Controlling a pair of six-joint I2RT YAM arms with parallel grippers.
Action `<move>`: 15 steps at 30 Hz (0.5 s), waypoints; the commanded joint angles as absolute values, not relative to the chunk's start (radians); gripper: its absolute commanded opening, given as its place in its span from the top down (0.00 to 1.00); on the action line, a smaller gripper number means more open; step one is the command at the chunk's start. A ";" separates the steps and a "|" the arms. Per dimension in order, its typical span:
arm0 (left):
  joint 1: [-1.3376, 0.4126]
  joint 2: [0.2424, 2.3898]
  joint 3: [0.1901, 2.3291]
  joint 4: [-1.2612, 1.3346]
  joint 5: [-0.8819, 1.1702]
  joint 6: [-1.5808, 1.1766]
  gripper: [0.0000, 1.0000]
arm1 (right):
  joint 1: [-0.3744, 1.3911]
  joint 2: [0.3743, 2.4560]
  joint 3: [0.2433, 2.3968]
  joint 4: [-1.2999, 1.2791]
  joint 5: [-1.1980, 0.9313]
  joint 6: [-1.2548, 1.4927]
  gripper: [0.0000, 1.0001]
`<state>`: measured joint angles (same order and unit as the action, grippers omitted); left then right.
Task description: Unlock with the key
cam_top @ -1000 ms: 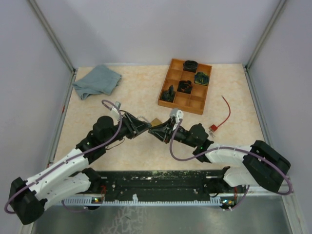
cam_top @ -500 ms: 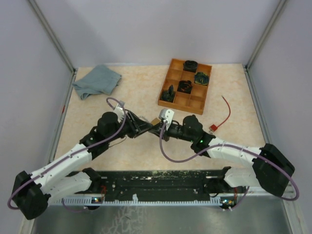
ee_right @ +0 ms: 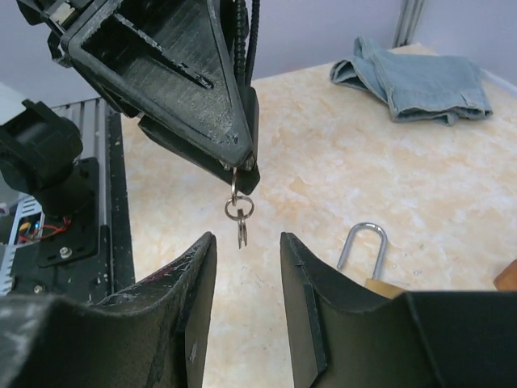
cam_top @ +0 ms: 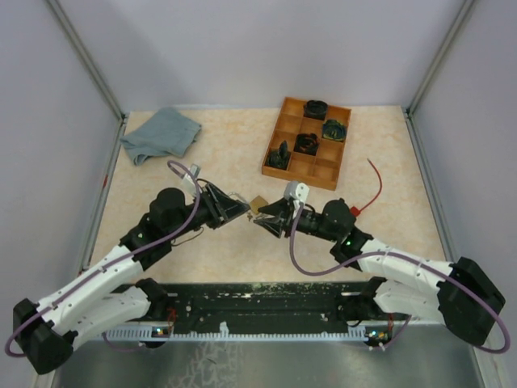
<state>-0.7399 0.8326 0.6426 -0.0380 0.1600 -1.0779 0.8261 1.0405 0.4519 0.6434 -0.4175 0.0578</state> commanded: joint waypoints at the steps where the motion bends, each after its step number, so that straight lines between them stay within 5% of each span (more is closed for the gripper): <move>1: -0.746 0.834 0.683 -0.002 0.164 -1.038 1.00 | 0.821 1.034 0.449 0.793 -0.433 0.078 0.62; 15: -0.746 0.848 0.683 0.033 0.193 -1.037 1.00 | 0.831 1.180 0.468 0.997 -0.500 0.117 0.71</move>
